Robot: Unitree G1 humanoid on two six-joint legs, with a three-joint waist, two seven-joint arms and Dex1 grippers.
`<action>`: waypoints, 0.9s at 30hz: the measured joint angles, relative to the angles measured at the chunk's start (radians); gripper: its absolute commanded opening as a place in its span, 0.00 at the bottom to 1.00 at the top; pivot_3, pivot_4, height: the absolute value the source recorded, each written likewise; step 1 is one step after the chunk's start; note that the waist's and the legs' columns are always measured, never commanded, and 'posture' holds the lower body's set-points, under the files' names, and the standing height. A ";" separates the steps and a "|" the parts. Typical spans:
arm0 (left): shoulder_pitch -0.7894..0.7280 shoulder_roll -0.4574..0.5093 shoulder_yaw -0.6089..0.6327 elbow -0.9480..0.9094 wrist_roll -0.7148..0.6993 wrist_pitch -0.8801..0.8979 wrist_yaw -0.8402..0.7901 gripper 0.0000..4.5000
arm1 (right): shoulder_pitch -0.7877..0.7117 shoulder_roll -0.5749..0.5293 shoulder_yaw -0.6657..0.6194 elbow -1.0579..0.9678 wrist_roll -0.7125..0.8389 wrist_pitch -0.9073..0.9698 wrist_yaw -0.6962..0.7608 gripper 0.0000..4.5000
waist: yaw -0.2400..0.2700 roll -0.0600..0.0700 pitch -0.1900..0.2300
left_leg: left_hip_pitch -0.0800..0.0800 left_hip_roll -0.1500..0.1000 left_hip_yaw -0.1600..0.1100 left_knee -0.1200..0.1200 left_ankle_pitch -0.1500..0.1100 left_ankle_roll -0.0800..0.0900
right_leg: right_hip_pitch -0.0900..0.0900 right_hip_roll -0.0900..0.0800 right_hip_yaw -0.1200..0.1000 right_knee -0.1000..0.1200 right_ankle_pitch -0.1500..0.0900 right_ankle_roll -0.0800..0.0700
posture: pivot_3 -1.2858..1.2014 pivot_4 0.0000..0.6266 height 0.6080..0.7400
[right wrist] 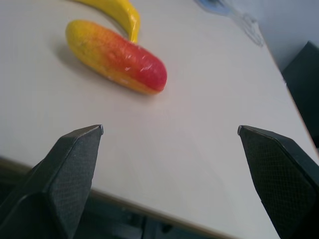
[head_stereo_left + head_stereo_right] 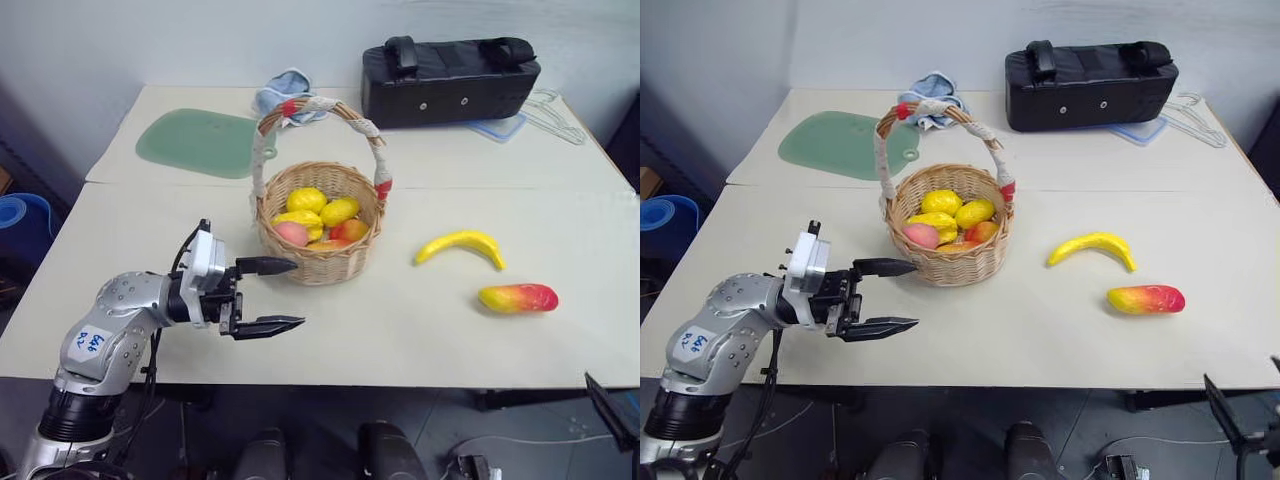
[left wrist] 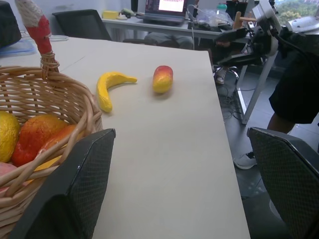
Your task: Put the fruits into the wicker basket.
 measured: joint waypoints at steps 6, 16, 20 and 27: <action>-0.040 -0.025 0.024 -0.023 -0.029 0.040 0.055 0.99 | -0.435 -0.485 0.156 0.030 0.233 0.518 0.121 1.00 | 0.003 0.001 0.002 | 0.003 0.005 -0.001 0.001 0.001 0.001 | 0.003 0.001 -0.001 0.001 0.000 0.000 | 0.52 0.24 1.00; -0.051 -0.041 0.024 -0.039 -0.032 0.046 0.085 0.99 | -1.312 -0.441 0.870 0.571 -0.150 0.828 0.193 1.00 | 0.026 0.001 0.002 | -0.020 -0.002 -0.005 0.009 0.000 0.001 | -0.010 0.000 -0.010 0.004 0.003 0.005 | 0.52 0.24 1.00; -0.036 -0.043 0.025 -0.040 -0.028 0.037 0.096 0.99 | -1.400 -0.375 0.925 0.744 -0.233 0.814 0.214 1.00 | 0.027 0.001 0.003 | -0.028 -0.002 -0.009 0.014 0.000 0.002 | -0.011 -0.001 -0.019 0.002 0.003 0.005 | 0.52 0.24 1.00; -0.021 -0.045 0.025 -0.042 -0.013 0.017 0.123 1.00 | -1.454 -0.329 0.933 0.952 -0.299 0.745 0.268 0.91 | 0.024 0.001 0.003 | -0.029 -0.002 -0.009 0.019 0.001 0.001 | -0.009 0.000 -0.021 0.001 0.003 0.005 | 0.52 0.24 1.00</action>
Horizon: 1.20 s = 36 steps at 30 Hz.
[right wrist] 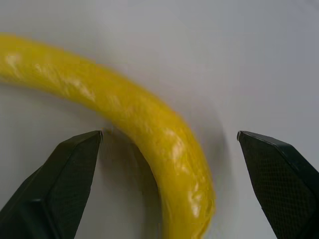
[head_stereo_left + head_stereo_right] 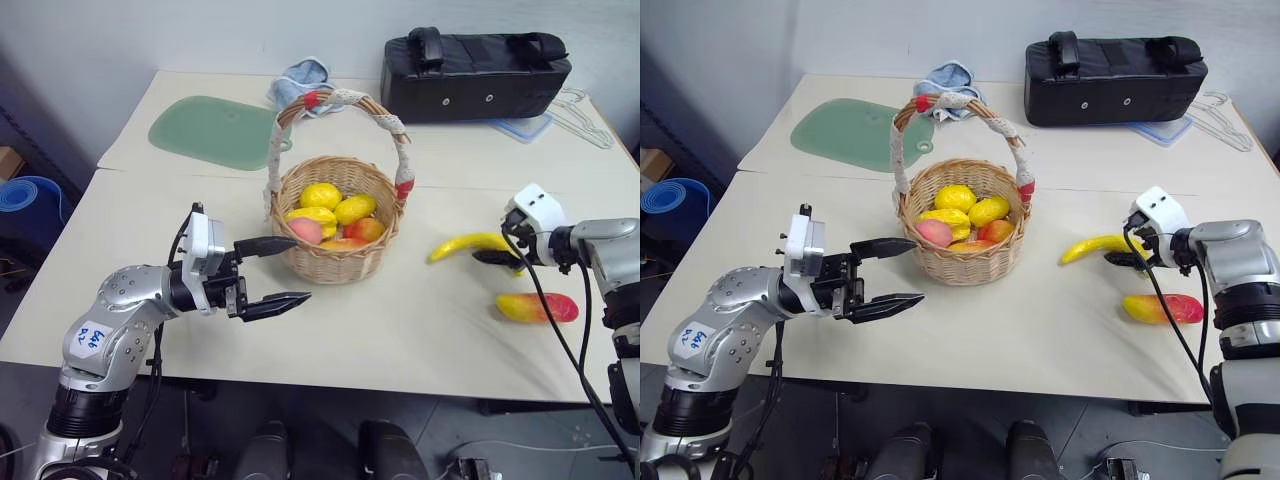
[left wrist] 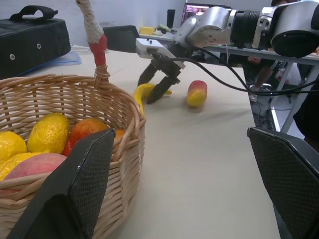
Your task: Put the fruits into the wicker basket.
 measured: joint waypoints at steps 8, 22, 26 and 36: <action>0.046 -0.017 0.000 -0.032 0.008 -0.010 0.033 1.00 | -0.009 0.014 -0.025 0.073 -0.011 -0.059 0.125 0.33 | -0.001 0.000 0.000 | 0.001 0.000 0.000 0.001 0.002 0.000 | 0.001 0.000 0.001 0.000 0.001 -0.001 | 0.52 0.24 1.00; 0.045 0.020 0.080 0.019 0.022 -0.057 0.025 1.00 | 0.178 -0.056 -0.315 -0.410 0.240 0.154 0.196 0.17 | 0.001 0.001 0.001 | 0.001 0.001 -0.001 0.000 0.002 0.000 | 0.001 0.000 0.000 0.000 0.001 -0.001 | 0.52 0.24 1.00; 0.099 0.061 0.119 0.057 0.038 -0.069 0.012 1.00 | 0.284 -0.039 -0.395 -0.815 0.472 0.476 0.139 0.17 | -0.001 0.001 0.001 | 0.003 0.003 -0.002 0.000 0.001 -0.001 | 0.001 0.002 -0.001 0.004 0.001 -0.001 | 0.52 0.24 1.00; 0.179 0.062 0.187 0.019 0.032 -0.066 0.036 1.00 | 0.035 0.575 -0.432 -1.141 0.653 0.936 -0.591 0.17 | 0.003 0.001 0.001 | 0.001 0.001 -0.012 -0.001 0.001 -0.002 | -0.002 -0.001 0.002 0.006 0.003 -0.003 | 0.52 0.24 1.00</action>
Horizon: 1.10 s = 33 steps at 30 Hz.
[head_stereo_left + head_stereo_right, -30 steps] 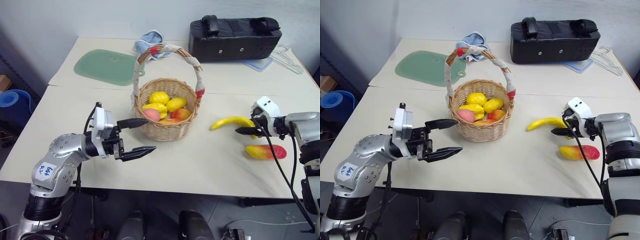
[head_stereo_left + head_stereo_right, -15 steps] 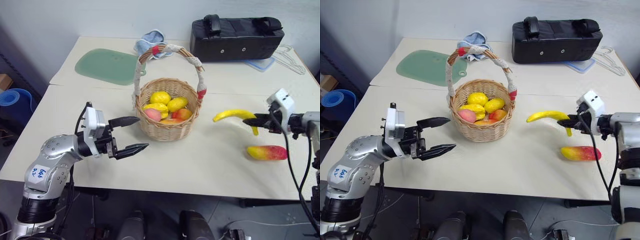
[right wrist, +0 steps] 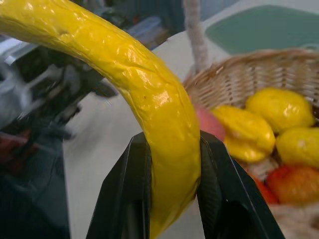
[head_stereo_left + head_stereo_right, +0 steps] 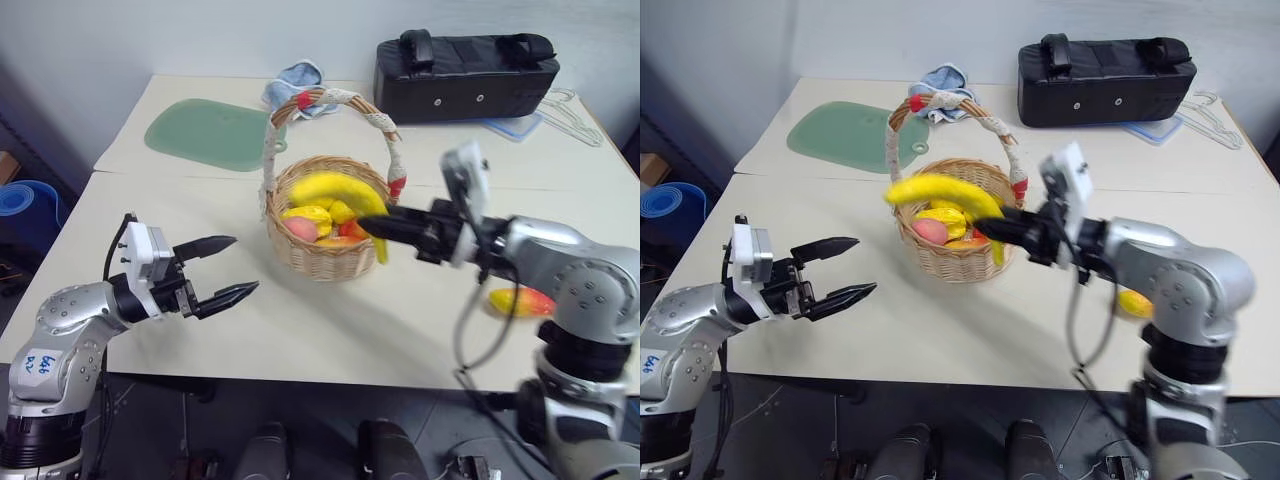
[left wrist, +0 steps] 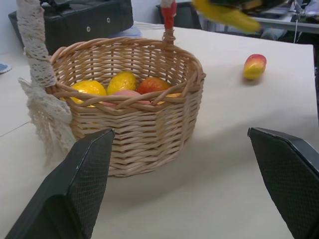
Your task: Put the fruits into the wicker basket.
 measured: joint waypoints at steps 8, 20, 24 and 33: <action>0.041 0.000 0.009 -0.071 -0.026 0.049 0.049 1.00 | -0.018 0.149 0.046 0.029 -0.100 -0.011 -0.211 0.17 | -0.013 0.000 0.000 | -0.007 -0.003 -0.003 -0.003 0.000 0.000 | -0.011 0.001 0.000 0.009 0.003 -0.003 | 0.52 0.24 1.00; 0.002 -0.024 -0.005 -0.117 -0.060 0.058 0.068 1.00 | 0.165 -0.018 0.026 -0.082 0.075 -0.043 0.022 1.00 | -0.019 0.000 0.000 | -0.006 0.000 0.003 -0.003 0.002 0.002 | -0.010 0.002 0.001 0.007 0.003 -0.003 | 0.52 0.24 1.00; -0.027 -0.024 -0.058 -0.128 -0.063 0.064 0.039 1.00 | 0.385 -0.123 -0.105 -0.209 0.134 -0.239 0.204 1.00 | -0.006 0.000 0.000 | -0.006 -0.001 0.007 -0.005 0.000 0.004 | -0.010 0.002 0.004 -0.001 0.006 0.002 | 0.52 0.24 1.00; -0.064 -0.050 -0.180 -0.086 -0.052 0.054 -0.056 1.00 | 1.163 -0.096 -0.563 -0.174 0.002 -0.811 0.445 1.00 | 0.021 -0.001 -0.002 | -0.001 -0.001 0.017 -0.005 0.000 0.006 | -0.002 0.002 0.005 -0.010 0.007 0.004 | 0.52 0.24 1.00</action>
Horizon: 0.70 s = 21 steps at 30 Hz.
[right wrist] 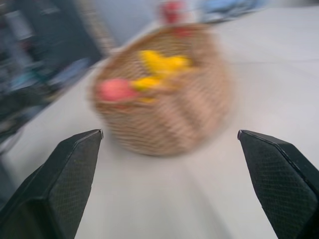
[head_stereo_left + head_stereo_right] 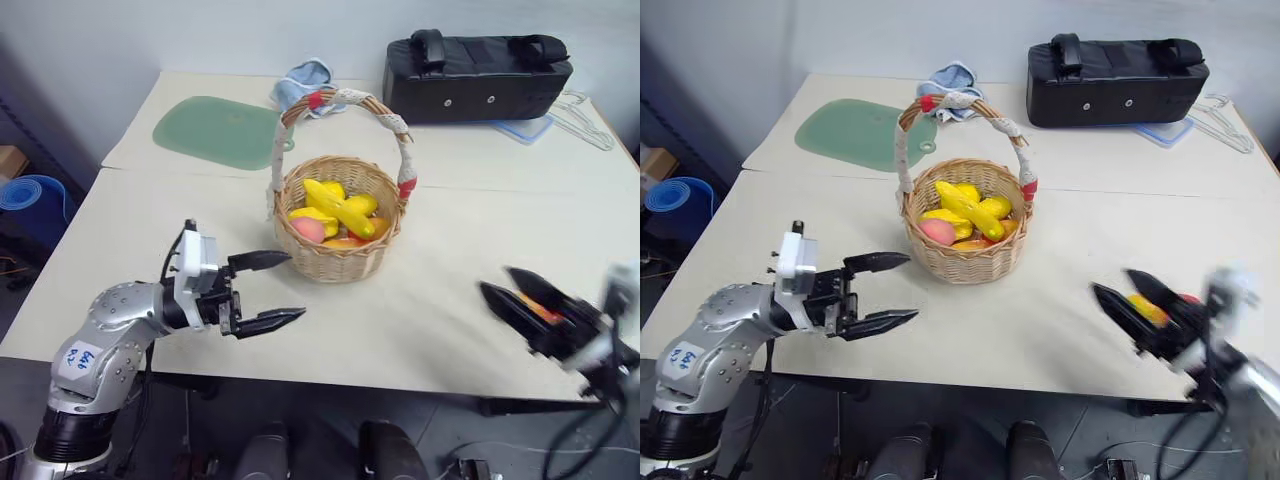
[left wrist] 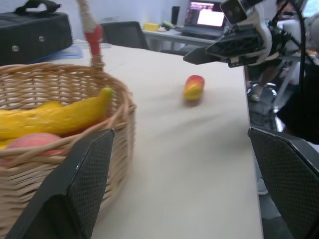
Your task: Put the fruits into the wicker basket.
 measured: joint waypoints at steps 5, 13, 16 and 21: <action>-0.055 -0.005 -0.049 0.074 0.041 -0.037 -0.051 1.00 | 0.236 0.073 -0.128 0.177 -0.175 -0.474 0.175 1.00 | -0.003 -0.001 0.001 | 0.015 0.001 0.005 -0.008 0.001 0.000 | 0.012 0.002 0.005 -0.013 -0.001 -0.002 | 0.52 0.24 1.00; -0.120 -0.006 -0.072 0.151 0.069 -0.057 -0.096 1.00 | 0.333 0.104 -0.100 0.488 -0.304 -0.889 0.230 1.00 | -0.036 0.001 -0.001 | 0.021 0.002 0.004 -0.014 0.001 -0.001 | 0.012 0.001 0.011 -0.014 -0.001 -0.002 | 0.52 0.24 1.00; -0.116 -0.005 -0.064 0.154 0.078 -0.071 -0.094 1.00 | 0.300 0.017 -0.078 0.521 -0.309 -0.936 0.235 1.00 | -0.043 0.002 -0.001 | 0.021 0.002 0.004 -0.014 0.001 -0.001 | 0.013 0.000 0.012 -0.014 -0.001 -0.002 | 0.52 0.24 1.00; -0.110 -0.001 -0.070 0.153 0.091 -0.083 -0.109 1.00 | 0.146 -0.287 0.020 0.547 -0.337 -0.903 0.274 1.00 | -0.044 0.001 0.000 | 0.029 0.003 0.006 -0.015 0.000 -0.001 | 0.019 0.000 0.012 -0.014 -0.001 -0.004 | 0.52 0.24 1.00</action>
